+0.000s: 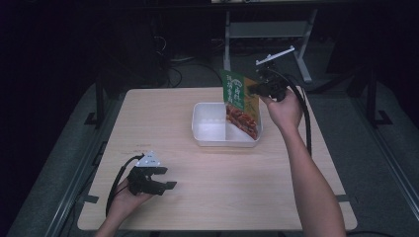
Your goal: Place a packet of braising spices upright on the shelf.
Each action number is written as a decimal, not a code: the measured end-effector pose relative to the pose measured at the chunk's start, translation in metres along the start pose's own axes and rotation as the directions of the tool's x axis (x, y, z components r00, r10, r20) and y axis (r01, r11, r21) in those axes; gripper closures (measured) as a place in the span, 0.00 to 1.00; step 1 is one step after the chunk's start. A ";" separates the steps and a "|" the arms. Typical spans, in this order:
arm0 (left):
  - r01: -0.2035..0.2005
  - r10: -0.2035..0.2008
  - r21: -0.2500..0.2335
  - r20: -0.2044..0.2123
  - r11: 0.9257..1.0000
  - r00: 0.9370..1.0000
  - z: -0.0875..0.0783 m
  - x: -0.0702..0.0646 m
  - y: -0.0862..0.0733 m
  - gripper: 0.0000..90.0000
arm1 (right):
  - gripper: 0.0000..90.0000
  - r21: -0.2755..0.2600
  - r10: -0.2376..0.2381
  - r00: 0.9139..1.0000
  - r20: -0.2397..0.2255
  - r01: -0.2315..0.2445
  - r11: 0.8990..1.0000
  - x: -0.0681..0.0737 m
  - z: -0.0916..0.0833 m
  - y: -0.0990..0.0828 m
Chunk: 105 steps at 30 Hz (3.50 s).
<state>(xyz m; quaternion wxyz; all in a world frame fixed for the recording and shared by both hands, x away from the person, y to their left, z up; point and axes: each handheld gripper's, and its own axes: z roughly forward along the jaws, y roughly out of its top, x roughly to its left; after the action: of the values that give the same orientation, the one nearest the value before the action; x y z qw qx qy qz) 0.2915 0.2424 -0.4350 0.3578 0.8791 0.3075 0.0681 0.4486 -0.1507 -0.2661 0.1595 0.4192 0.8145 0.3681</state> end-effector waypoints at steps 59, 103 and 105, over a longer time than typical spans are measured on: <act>0.001 -0.001 0.004 -0.003 1.000 1.000 0.001 -0.001 0.000 0.37 | 0.77 0.081 0.084 0.995 -0.052 -0.080 0.993 -0.022 -0.009 -0.041; -0.002 0.002 0.009 -0.004 1.000 1.000 0.002 0.000 0.000 0.37 | 0.58 0.087 0.135 0.987 -0.087 -0.127 0.988 -0.034 -0.032 -0.084; 0.002 -0.002 0.008 -0.003 1.000 1.000 0.002 0.000 0.000 0.37 | 0.58 0.088 0.136 0.986 -0.093 -0.128 0.988 -0.034 -0.032 -0.089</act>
<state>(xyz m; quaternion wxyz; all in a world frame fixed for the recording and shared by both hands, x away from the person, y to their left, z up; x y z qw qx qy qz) 0.2919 0.2409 -0.4369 0.3536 0.8801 0.3094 0.0679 0.4002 -0.2262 -0.3108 0.0771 0.4596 0.8062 0.3645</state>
